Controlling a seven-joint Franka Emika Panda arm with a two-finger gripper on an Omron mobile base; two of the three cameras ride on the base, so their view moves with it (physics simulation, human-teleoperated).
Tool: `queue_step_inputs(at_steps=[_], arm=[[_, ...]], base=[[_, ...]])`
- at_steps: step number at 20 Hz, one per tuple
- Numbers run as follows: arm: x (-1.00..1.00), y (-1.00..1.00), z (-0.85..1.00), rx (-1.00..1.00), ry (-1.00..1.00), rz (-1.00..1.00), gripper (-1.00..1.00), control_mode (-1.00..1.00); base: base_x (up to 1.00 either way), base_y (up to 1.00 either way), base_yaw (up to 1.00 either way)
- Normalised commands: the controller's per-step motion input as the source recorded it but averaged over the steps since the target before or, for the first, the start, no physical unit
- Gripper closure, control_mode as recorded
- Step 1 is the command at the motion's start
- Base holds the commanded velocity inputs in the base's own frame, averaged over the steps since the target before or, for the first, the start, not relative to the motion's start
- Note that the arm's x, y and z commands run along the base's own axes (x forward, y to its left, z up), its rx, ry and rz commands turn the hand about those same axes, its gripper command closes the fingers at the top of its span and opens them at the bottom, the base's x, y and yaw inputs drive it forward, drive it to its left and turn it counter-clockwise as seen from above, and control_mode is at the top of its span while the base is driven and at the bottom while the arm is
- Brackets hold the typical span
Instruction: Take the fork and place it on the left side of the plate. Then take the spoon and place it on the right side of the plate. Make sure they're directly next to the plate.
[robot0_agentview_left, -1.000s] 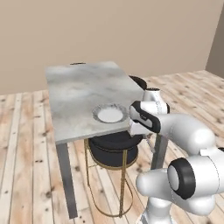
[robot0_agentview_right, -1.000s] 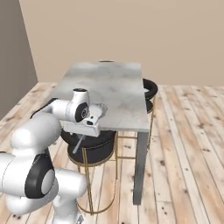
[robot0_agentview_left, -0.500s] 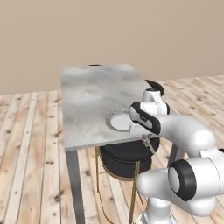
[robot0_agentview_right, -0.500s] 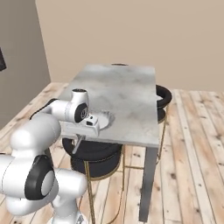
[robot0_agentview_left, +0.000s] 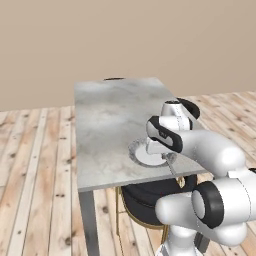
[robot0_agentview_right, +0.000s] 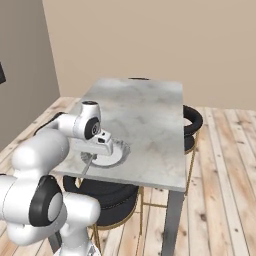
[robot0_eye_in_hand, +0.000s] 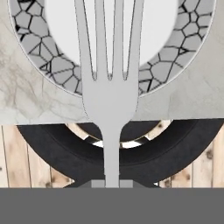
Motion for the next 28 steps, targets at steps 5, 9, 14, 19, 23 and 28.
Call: queue_step_inputs(at_steps=[5,9,14,19,23,28], arm=[[0.00,0.00,0.00,0.00,0.00,0.00,1.00,1.00],[0.00,0.00,0.00,0.00,0.00,0.00,1.00,1.00],[0.00,0.00,0.00,0.00,0.00,0.00,1.00,1.00],[0.00,0.00,0.00,0.00,0.00,0.00,1.00,1.00],[0.00,0.00,0.00,0.00,0.00,0.00,1.00,1.00],[0.00,0.00,0.00,0.00,0.00,0.00,1.00,1.00]], base=[[0.22,-0.06,0.00],[0.00,0.00,0.00],[0.00,0.00,0.00],[0.00,0.00,0.00],[0.00,0.00,0.00],[0.00,0.00,0.00]])
